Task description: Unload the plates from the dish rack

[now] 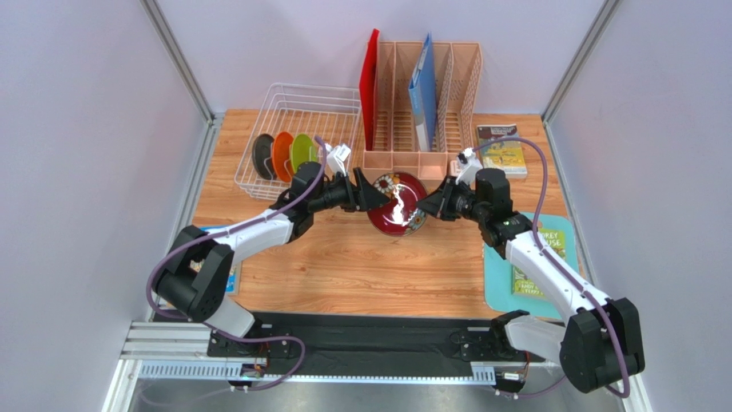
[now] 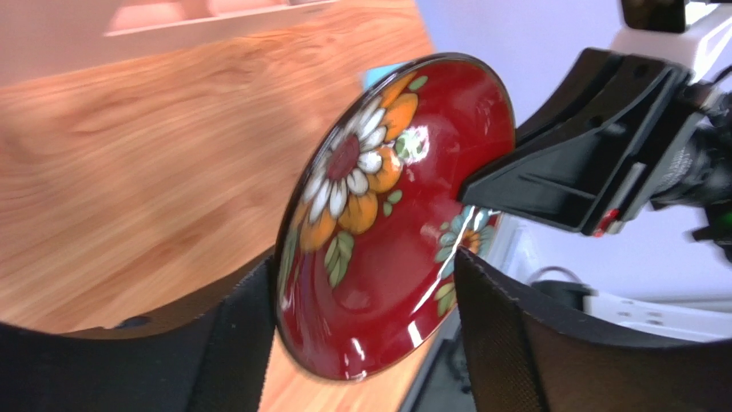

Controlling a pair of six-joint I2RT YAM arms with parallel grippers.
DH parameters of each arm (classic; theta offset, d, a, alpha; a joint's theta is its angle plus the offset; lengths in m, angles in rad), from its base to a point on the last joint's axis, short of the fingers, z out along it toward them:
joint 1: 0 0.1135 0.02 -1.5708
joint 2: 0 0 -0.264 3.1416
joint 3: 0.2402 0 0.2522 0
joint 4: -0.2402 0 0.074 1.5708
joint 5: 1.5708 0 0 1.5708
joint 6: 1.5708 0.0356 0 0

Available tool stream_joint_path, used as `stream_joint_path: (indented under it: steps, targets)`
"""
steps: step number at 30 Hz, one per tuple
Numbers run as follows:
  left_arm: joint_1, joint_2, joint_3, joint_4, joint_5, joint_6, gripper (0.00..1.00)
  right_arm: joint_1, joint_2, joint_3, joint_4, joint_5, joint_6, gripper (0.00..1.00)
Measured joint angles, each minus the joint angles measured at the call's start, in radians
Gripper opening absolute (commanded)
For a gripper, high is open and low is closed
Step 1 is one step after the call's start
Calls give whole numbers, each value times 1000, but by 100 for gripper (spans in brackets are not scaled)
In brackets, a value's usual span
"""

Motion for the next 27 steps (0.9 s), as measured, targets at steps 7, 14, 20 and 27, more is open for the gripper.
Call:
stream_joint_path:
  steps: [7,14,20,27]
  targets:
    - [-13,-209,11,-303,-288,249,100,-37,6,0,-207,120,-34,0]
    - [-11,-398,38,-440,-655,446,99,-38,55,-47,-233,117,-46,0]
    - [-11,-349,38,-521,-863,512,99,-38,135,-78,-229,82,-53,0]
    - [-5,-264,31,-546,-999,529,99,-40,211,-80,-194,31,-51,16]
